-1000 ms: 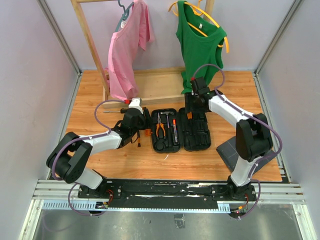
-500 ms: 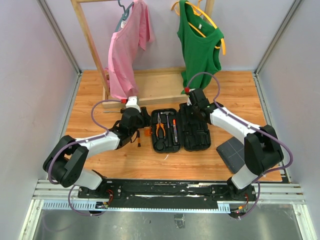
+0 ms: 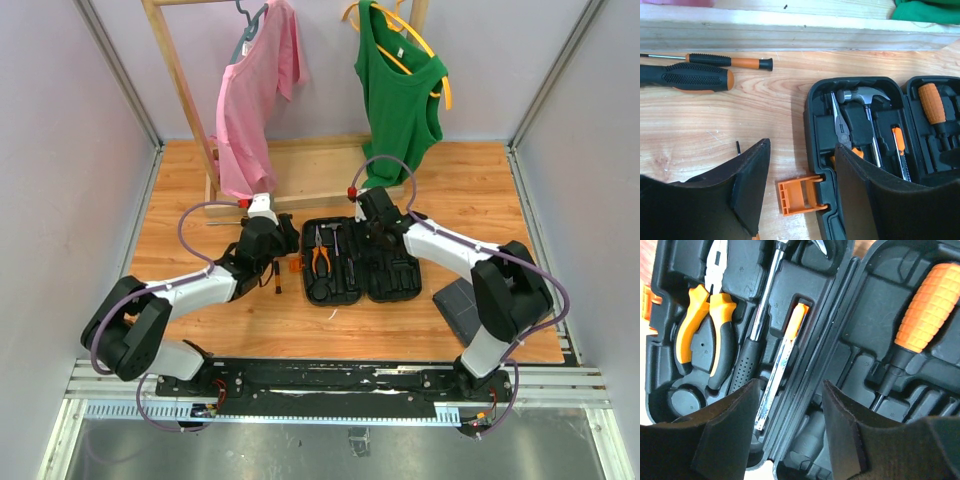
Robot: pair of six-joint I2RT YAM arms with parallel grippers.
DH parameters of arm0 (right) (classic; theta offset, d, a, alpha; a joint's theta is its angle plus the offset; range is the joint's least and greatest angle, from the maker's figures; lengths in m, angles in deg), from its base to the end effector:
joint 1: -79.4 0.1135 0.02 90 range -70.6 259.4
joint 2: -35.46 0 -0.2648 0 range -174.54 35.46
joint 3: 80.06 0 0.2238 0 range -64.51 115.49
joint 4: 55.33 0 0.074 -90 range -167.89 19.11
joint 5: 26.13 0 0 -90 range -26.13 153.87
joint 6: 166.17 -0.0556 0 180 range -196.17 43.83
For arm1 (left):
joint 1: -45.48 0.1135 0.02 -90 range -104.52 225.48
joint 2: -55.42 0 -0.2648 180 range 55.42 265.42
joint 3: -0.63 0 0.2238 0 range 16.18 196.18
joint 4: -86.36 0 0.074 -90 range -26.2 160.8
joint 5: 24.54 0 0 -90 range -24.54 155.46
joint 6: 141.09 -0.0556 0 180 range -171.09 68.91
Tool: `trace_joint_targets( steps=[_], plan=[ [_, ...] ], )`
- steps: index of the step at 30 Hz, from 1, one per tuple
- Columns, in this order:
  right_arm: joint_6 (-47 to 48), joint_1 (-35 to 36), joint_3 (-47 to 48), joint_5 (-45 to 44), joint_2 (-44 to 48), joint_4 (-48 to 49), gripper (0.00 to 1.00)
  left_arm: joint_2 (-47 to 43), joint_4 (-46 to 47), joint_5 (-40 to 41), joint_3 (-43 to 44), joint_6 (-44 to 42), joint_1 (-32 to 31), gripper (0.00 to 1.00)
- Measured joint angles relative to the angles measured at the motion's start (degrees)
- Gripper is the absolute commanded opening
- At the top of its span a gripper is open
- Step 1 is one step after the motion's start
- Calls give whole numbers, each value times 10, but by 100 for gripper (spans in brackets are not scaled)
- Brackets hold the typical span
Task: Sort the tools into containers
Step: Move the storage box to the center of the board.
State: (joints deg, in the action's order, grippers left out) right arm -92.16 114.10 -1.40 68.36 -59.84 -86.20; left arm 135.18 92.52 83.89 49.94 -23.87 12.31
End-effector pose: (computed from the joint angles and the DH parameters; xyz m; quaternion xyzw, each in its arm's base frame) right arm 0.2822 0.2007 0.2176 -0.1654 0.9166 0.1880 0.3116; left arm 0.2452 -0.1392 0.2085 -0.0437 0.8326 -0.1531 0.5305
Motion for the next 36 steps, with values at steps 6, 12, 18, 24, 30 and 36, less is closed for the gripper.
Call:
trace_joint_targets(
  steps=[6, 12, 18, 24, 30, 36],
  plan=[
    [3, 6, -1, -5, -18, 2, 45, -22, -1, 2, -4, 0, 0, 58],
    [7, 6, -21, -11, -19, 12, 36, -45, -5, 12, -11, -2, 0, 59],
    [5, 9, -37, -10, -16, 30, 32, -59, -19, 20, -11, -2, 0, 59],
    [-11, 25, -54, -31, -5, 49, 29, -87, -48, 26, -10, 2, 0, 59],
    [-42, 65, -62, -46, 0, 59, 28, -104, -94, 30, 7, 9, 0, 59],
    [-62, 123, -62, -53, 0, 62, 27, -112, -131, 33, 29, 9, 0, 60]
  ],
)
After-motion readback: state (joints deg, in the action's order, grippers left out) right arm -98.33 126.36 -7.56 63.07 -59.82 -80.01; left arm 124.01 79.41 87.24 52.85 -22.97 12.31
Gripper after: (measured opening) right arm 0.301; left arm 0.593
